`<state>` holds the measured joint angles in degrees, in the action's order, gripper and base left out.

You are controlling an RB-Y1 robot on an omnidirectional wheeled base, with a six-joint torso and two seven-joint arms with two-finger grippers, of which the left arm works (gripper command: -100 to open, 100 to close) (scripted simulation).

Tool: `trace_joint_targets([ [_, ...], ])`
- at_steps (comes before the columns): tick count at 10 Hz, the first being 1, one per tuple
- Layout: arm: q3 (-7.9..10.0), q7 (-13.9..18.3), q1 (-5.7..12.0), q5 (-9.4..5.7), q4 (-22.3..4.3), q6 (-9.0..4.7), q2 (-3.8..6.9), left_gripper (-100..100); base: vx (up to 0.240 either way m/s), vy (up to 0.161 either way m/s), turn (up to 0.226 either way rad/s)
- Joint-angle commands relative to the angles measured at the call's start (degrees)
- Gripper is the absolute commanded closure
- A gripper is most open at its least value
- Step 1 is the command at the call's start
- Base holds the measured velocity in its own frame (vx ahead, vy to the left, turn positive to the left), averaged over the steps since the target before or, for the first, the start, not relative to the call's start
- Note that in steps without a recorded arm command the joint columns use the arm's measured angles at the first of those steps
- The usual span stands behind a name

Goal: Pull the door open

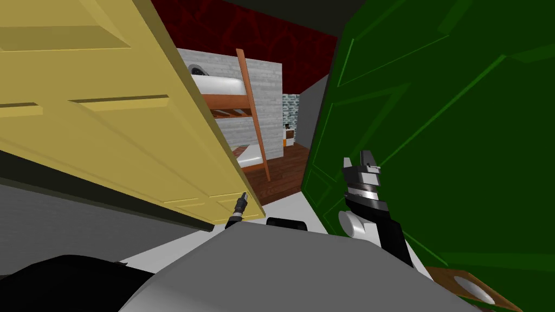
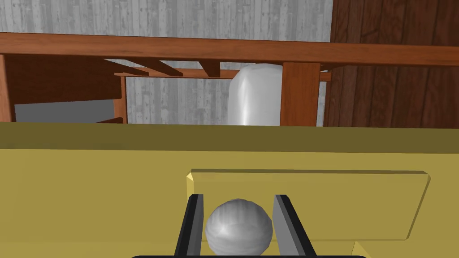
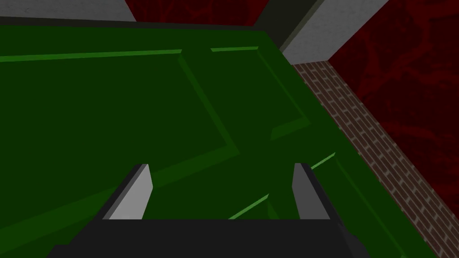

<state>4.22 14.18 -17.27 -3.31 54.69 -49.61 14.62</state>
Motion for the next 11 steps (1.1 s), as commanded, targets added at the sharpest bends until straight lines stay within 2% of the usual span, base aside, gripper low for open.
trace_joint_targets([
  [1, -0.4, 0.71, -0.64, 0.26, -0.13, -1.2, 0.67, 100, -0.213, 0.031, -0.149],
  [6, -2.46, 3.69, -3.86, 1.44, -0.22, -5.74, 3.58, 100, -0.22, 0.026, -0.123],
  [7, -2.74, 4.1, -4.3, 1.6, -0.23, -6.36, 3.97, 100, -0.223, 0.029, -0.102],
  [8, -2.74, 3.73, -3.66, 1.59, -0.8, -6.02, 3.51, 100, -0.099, 0.008, -0.02],
  [9, -3.26, 4.42, -4.31, 1.92, -1.47, -7.45, 4.12, 100, -0.153, 0.016, -0.147],
  [11, -3.74, 5.33, -4.99, 2.27, -2.22, -9.42, 5.15, 100, -0.254, 0.041, -0.176],
])
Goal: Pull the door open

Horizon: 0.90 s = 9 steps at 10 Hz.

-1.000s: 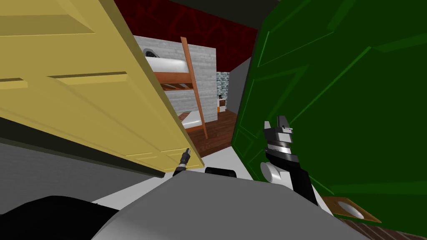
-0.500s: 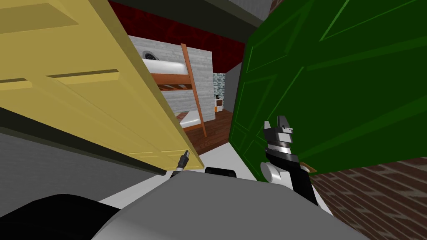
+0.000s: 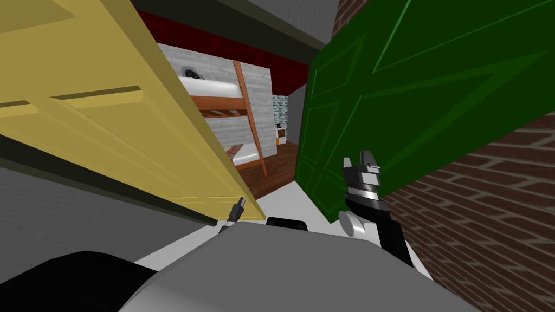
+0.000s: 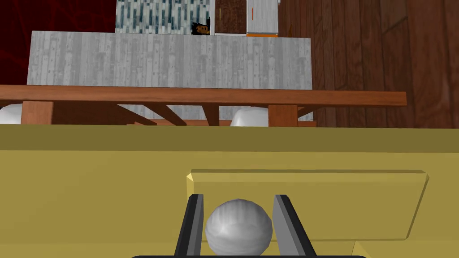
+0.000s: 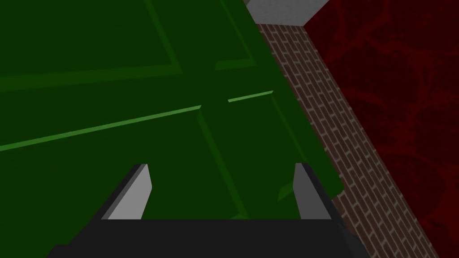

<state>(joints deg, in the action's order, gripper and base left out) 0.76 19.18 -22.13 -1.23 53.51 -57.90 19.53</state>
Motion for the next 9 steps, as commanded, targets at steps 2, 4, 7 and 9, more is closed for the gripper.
trace_joint_targets([
  [2, -0.8, 1.3, -0.86, 0.57, -1.85, -3.24, 1.35, 100, -0.259, 0.07, -0.164],
  [4, -1.2, 2.06, -1.43, 0.87, -2.48, -4.89, 2.21, 100, -0.228, 0.037, -0.138],
  [7, -1.84, 2.53, -1.46, 1.29, -3.39, -5.67, 2.5, 100, -0.164, 0.022, -0.084],
  [9, -2.01, 2.93, -1.24, 1.47, -4.19, -6.6, 2.99, 100, -0.24, 0.06, -0.177],
])
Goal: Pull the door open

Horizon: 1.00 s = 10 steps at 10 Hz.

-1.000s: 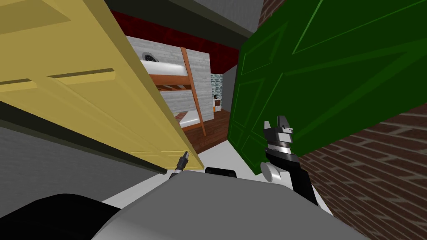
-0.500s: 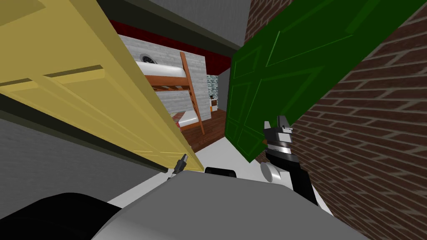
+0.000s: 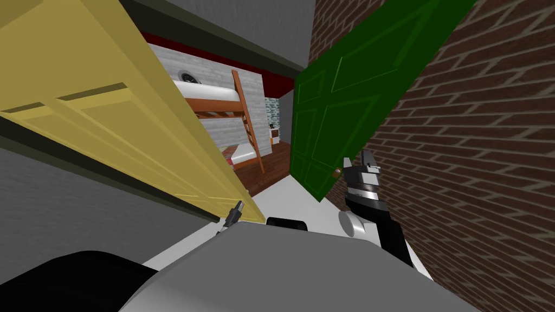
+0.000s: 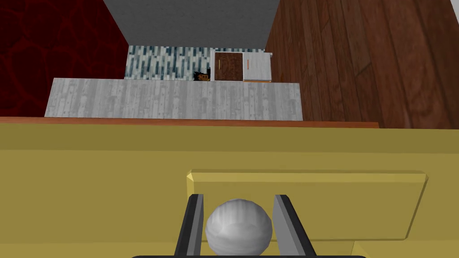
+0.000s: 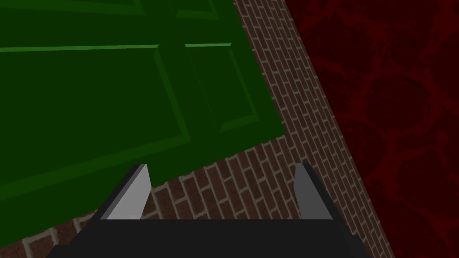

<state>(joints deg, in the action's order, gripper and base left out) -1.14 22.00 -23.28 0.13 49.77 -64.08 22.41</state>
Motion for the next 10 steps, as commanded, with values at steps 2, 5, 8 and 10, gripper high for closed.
trace_joint_targets([
  [2, -0.37, 0.68, 0.23, 0.36, -1.59, -1.77, 0.81, 100, -0.224, 0.061, -0.151],
  [5, -0.68, 1.39, 0.62, 0.68, -3.02, -3.43, 1.69, 100, -0.242, 0.066, -0.151],
  [8, -2.17, 0.96, 2.27, -0.27, -4.08, -2.7, 1.63, 100, -0.159, 0.018, -0.079],
  [10, -3.17, 0.48, 3.92, -1.43, -4.86, -1.92, 1.76, 100, -0.205, 0.056, -0.123],
])
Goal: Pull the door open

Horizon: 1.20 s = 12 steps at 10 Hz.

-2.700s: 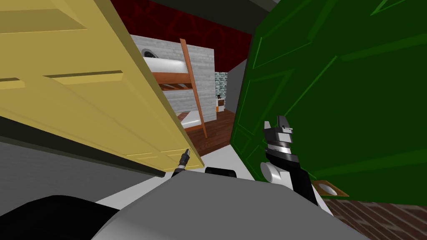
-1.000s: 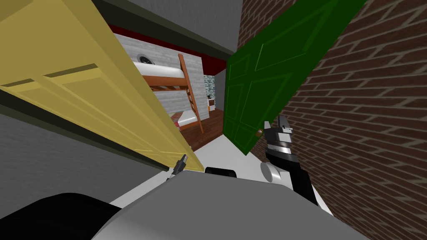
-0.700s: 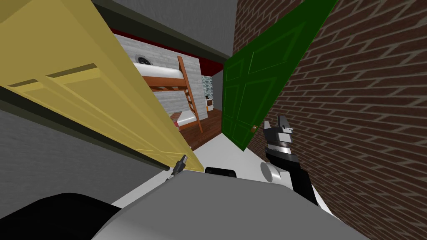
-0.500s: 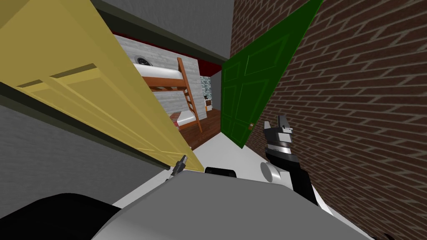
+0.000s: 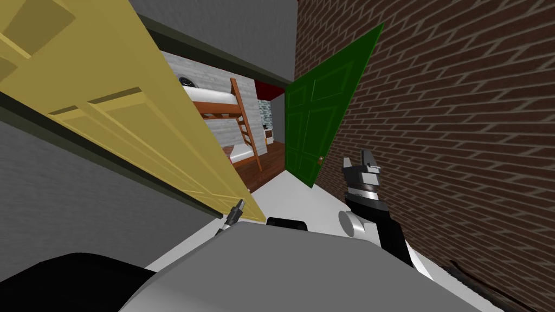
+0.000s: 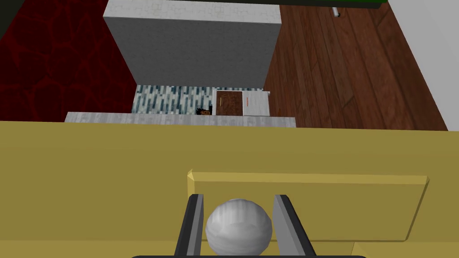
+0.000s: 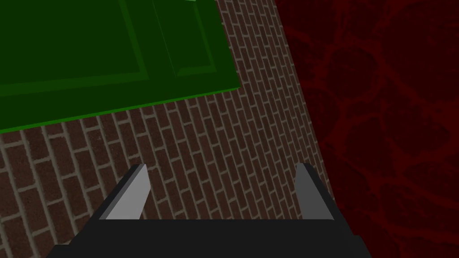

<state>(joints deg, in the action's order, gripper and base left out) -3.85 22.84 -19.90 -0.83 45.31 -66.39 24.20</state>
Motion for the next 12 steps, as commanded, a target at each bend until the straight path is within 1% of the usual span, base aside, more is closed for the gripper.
trace_joint_targets([
  [1, -1.06, -0.64, 1.53, -1.16, -0.86, 0.86, 0.04, 100, -0.209, 0.04, -0.115],
  [6, -4.65, -2.35, 7.43, -5.3, -3.63, 3.64, 0.49, 100, -0.199, 0.057, -0.108],
  [7, -5.04, -2.54, 8.06, -5.75, -3.93, 3.94, 0.54, 100, -0.193, 0.059, -0.087],
  [12, -8.75, -4.3, 14.16, -10.03, -6.8, 6.81, 1.0, 100, -0.192, 0.055, -0.11],
])
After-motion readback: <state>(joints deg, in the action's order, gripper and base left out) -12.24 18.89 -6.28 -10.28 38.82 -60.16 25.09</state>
